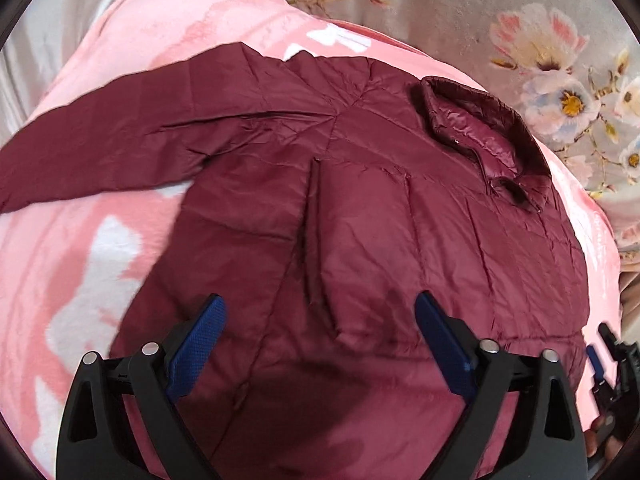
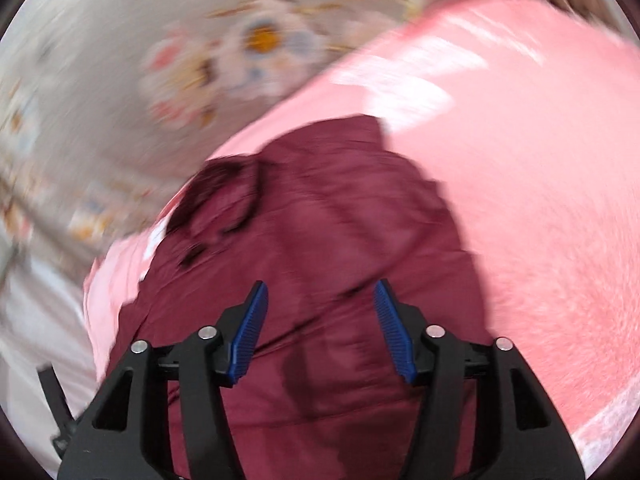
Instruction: Fold large clothes
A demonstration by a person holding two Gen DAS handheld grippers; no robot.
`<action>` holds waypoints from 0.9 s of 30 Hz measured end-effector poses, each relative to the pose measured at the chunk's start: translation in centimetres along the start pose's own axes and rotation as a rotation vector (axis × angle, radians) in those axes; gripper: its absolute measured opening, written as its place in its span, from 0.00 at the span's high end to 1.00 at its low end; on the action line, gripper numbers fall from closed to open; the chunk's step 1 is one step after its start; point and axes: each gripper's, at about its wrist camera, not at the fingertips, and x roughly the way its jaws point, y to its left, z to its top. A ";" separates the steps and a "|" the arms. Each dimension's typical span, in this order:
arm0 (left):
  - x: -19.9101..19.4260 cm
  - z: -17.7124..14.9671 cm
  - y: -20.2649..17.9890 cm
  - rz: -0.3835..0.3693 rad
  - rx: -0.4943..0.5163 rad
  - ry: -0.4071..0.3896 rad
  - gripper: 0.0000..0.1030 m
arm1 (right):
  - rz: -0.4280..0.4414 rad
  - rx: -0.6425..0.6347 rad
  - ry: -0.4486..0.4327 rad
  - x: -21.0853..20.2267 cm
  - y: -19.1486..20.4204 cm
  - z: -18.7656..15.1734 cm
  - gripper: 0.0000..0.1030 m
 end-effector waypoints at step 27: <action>2.7 1.0 -0.5 0.265 0.195 -0.087 0.92 | -0.240 -0.119 -0.013 3.6 -1.3 2.9 0.94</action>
